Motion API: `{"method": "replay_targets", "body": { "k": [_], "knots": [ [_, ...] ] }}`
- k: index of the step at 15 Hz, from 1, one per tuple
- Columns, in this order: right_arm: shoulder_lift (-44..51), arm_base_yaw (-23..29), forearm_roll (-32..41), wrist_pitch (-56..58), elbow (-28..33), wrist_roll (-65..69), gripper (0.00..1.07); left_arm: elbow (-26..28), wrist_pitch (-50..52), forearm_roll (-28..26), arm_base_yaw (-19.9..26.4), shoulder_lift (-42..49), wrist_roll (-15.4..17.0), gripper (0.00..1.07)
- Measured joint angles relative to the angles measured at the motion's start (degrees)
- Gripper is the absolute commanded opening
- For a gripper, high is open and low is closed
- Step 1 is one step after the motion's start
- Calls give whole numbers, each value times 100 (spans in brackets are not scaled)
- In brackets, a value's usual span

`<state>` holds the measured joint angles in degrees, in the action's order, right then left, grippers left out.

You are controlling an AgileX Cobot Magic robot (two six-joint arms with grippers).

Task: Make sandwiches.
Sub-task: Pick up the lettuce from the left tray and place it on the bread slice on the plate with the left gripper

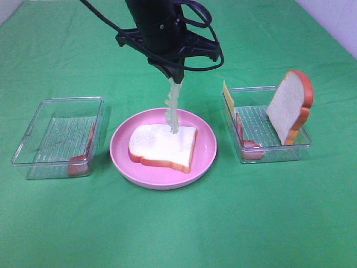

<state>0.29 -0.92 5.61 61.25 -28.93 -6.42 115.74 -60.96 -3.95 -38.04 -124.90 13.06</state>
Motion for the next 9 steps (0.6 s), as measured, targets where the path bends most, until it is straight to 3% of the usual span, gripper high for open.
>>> {"method": "replay_targets", "body": {
  "k": [3,6,9],
  "knots": [
    [0,0,0,0,0,0,76,0,-6,-533,0,-149,-69,0],
    [0,0,0,0,0,0,76,0,6,-1049,0,-544,-407,0],
    [0,0,0,0,0,0,76,0,-63,-607,-6,-556,-332,0]
  ]
}}
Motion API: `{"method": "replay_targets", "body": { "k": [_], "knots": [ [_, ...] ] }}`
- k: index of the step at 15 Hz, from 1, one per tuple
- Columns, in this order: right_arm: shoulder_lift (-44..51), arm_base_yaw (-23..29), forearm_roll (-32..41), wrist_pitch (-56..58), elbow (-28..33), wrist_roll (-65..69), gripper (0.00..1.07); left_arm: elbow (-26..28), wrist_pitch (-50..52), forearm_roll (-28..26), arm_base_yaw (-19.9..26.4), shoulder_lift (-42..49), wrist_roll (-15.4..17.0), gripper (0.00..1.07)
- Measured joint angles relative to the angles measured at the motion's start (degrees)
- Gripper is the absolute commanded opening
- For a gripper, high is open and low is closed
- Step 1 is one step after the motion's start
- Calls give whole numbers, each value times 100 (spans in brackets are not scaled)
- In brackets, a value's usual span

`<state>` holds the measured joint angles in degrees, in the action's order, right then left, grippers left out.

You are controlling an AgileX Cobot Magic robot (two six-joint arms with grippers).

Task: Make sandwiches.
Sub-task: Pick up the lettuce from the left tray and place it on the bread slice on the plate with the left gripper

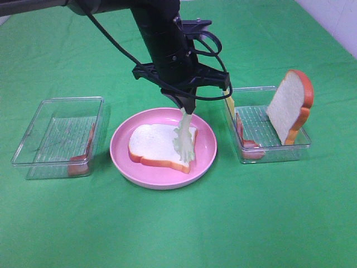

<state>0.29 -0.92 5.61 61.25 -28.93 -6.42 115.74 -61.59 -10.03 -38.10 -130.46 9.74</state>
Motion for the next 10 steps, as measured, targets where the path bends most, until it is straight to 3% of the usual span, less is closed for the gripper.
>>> {"method": "replay_targets", "body": {
  "k": [2,7,8,9,10],
  "knots": [
    [0,0,0,0,0,0,76,0,-172,458,11,-34,212,0],
    [0,0,0,0,0,0,76,0,-315,768,17,-258,281,0],
    [0,0,0,0,0,0,76,0,-309,768,17,-264,281,7],
    [0,0,0,0,0,0,76,0,-292,911,17,-264,281,36],
    [0,0,0,0,0,0,76,0,-292,1003,17,-264,281,54]
  ]
}}
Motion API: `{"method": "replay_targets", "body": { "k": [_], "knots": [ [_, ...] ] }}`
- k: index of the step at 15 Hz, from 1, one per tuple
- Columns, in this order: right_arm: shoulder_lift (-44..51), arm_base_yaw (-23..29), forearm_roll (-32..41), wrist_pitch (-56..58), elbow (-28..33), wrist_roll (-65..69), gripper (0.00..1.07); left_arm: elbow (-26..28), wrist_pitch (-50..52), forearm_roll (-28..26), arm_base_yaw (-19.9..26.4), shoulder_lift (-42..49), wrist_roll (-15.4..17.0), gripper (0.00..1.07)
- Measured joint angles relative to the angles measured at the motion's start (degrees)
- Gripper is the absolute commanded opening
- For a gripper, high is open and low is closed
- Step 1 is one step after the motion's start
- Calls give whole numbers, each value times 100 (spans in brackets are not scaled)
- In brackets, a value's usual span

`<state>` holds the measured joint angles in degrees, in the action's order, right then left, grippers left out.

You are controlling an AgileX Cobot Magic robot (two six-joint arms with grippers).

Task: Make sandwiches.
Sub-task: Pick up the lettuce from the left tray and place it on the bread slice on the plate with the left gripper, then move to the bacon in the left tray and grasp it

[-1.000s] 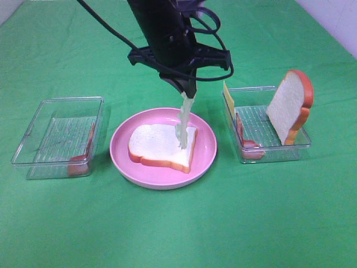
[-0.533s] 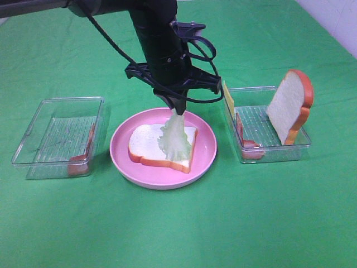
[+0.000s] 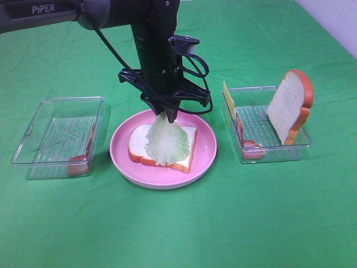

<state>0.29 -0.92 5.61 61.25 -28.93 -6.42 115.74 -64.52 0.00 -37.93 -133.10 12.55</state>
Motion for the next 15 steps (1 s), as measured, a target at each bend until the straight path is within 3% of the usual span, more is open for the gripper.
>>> {"method": "replay_targets", "body": {
  "k": [2,3,6,9,11,13,15],
  "knots": [
    [0,0,0,0,0,0,76,34,-57,201,0,0,11,74],
    [0,0,0,0,0,0,76,103,-178,384,0,0,63,77],
    [0,0,0,0,0,0,76,487,-476,917,0,63,298,77],
    [0,0,0,0,0,0,76,791,-487,1106,6,309,350,77],
    [0,0,0,0,0,0,76,791,-487,905,103,521,487,77],
    [0,0,0,0,0,0,76,705,-493,327,344,900,607,77],
    [0,0,0,0,0,0,76,189,-493,92,539,1473,682,77]
  ]
}}
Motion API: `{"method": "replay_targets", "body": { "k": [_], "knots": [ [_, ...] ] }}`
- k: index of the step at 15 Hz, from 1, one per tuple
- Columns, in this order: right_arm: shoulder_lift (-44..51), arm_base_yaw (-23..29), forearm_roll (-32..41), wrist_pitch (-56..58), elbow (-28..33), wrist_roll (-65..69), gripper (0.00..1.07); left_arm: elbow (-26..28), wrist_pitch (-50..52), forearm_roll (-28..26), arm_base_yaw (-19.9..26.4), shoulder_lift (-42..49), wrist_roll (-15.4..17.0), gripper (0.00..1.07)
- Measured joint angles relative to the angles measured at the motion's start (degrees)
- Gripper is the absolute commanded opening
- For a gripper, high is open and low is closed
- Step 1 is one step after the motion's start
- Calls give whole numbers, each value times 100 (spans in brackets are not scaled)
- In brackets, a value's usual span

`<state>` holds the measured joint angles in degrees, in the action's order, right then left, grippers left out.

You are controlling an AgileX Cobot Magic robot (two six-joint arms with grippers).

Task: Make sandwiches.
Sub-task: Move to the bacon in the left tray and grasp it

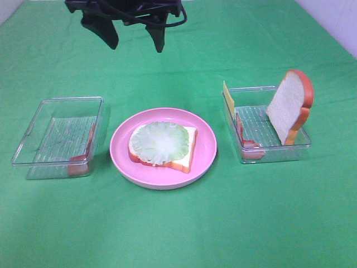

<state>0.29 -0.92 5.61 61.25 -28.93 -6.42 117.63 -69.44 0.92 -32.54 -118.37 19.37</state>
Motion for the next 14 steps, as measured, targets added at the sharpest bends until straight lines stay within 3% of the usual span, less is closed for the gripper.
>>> {"method": "replay_targets", "body": {
  "k": [4,6,9,14],
  "knots": [
    [0,0,0,0,0,0,76,-1811,-11,52,92,1123,264,77],
    [0,0,0,0,0,0,76,-2418,-29,120,92,1352,378,77],
    [0,0,0,0,0,0,76,-3443,-52,493,92,1421,837,76],
    [0,0,0,0,0,0,76,-3633,498,573,92,997,1089,76]
  ]
}}
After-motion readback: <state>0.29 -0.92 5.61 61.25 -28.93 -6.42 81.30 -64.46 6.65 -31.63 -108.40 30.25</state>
